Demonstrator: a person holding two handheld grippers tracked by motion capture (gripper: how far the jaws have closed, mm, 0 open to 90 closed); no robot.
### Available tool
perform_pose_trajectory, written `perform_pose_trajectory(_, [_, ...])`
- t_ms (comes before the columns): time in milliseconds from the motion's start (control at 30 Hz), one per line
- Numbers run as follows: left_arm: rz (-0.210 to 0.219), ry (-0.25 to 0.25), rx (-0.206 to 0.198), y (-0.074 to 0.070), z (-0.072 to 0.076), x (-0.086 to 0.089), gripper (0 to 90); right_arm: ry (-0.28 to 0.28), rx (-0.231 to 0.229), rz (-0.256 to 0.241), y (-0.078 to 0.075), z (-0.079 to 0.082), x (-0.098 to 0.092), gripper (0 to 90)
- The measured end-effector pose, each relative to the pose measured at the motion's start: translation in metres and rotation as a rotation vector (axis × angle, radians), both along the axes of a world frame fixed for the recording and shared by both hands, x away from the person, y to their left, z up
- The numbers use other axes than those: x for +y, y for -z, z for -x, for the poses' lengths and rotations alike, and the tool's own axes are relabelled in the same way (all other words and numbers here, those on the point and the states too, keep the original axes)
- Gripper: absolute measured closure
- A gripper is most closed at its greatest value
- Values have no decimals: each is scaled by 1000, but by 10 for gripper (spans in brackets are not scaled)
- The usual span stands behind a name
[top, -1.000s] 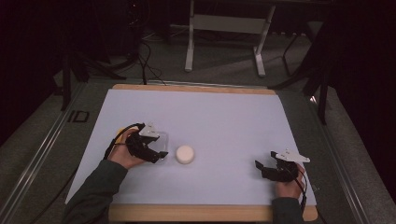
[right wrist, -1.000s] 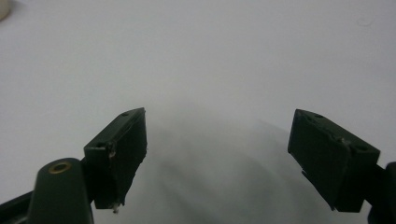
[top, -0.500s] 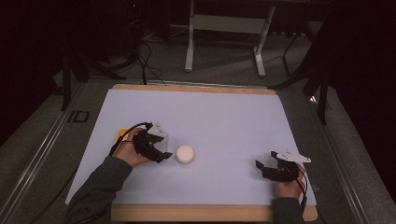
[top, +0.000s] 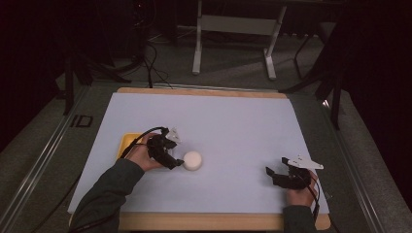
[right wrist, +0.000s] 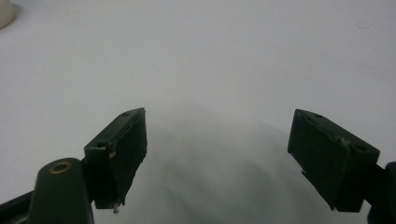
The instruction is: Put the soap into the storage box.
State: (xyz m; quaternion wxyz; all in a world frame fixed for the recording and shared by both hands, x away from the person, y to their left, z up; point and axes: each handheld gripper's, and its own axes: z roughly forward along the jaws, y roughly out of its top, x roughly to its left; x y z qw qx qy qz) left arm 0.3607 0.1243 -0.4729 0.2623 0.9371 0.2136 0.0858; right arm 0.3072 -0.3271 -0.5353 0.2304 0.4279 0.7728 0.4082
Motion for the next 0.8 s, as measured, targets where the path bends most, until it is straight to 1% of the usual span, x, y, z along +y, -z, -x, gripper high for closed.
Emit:
perform_pose_trajectory(133, [2,0,5,0,-3,-3,265,-1,0,-1,0,0,0,194])
perform_pose_trajectory(267, [-22,9,28,3,-6,-8,243,-4,0,0,0,0,0,194])
perform_pose_trajectory(300, [-37,15,33,4,-7,-10,230,-4,-1,0,0,0,0,194])
perform_pose_trajectory(367, [-46,29,41,5,-7,-13,226,-4,0,-1,0,0,0,194])
perform_pose_trajectory(567, [-81,35,37,9,-8,-23,152,-5,0,0,0,0,0,194])
perform_pose_trajectory(633, [-86,37,39,9,-8,-25,145,-5,0,0,0,0,0,194])
perform_pose_trajectory(800, [-84,44,51,11,-9,-28,138,-5,0,1,0,0,0,194])
